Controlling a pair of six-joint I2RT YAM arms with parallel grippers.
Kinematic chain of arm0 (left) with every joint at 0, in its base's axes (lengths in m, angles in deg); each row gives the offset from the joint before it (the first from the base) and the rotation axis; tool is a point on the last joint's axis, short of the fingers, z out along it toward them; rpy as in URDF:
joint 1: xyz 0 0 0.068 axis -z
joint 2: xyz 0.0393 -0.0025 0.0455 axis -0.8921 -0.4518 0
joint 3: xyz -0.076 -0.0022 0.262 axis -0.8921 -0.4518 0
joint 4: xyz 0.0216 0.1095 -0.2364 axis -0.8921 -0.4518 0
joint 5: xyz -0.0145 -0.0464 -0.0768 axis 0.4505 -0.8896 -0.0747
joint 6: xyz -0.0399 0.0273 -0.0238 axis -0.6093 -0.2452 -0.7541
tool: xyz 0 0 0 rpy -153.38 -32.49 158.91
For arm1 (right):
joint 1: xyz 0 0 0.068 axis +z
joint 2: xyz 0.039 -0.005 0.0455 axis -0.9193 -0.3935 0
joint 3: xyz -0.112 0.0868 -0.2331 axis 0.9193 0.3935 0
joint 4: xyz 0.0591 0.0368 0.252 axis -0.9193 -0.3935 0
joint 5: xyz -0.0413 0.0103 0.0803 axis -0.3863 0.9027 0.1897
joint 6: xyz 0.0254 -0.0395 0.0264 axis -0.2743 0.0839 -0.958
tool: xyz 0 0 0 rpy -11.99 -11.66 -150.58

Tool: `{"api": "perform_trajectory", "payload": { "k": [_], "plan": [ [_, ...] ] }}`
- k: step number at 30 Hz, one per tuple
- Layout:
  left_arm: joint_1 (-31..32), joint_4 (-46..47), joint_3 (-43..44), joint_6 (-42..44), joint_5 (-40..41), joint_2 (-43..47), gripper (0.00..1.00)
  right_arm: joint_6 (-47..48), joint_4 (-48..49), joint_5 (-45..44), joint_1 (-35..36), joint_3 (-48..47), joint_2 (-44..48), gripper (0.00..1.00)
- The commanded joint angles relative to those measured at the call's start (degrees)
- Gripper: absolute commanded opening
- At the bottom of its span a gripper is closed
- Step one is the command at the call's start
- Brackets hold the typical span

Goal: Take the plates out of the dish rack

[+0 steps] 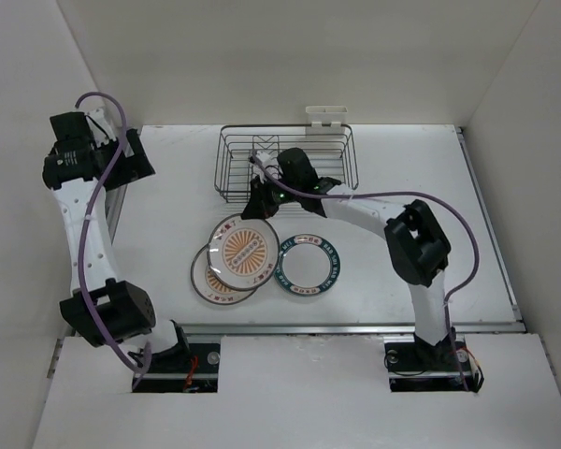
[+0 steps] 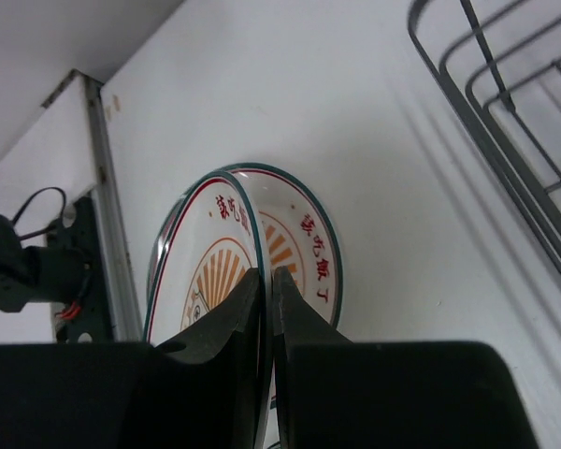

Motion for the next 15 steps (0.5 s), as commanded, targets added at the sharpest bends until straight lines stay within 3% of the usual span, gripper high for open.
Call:
{"api": "perform_trajectory", "payload": {
  "k": [1, 11, 15],
  "plan": [
    [0.0, 2.44, -0.38, -0.24, -1.52, 4.46, 0.97, -3.41, 3.56, -1.21, 1.13, -3.02, -3.03, 0.0],
    [0.0, 2.44, -1.96, 0.29, -2.13, 7.02, 0.98, -5.0, 4.7, -6.92, 4.38, -3.55, -8.31, 0.0],
    [0.0, 2.44, -1.96, 0.29, -2.75, 7.02, 0.98, -5.0, 4.7, -9.12, 5.43, -3.55, -8.32, 0.24]
  ]
}}
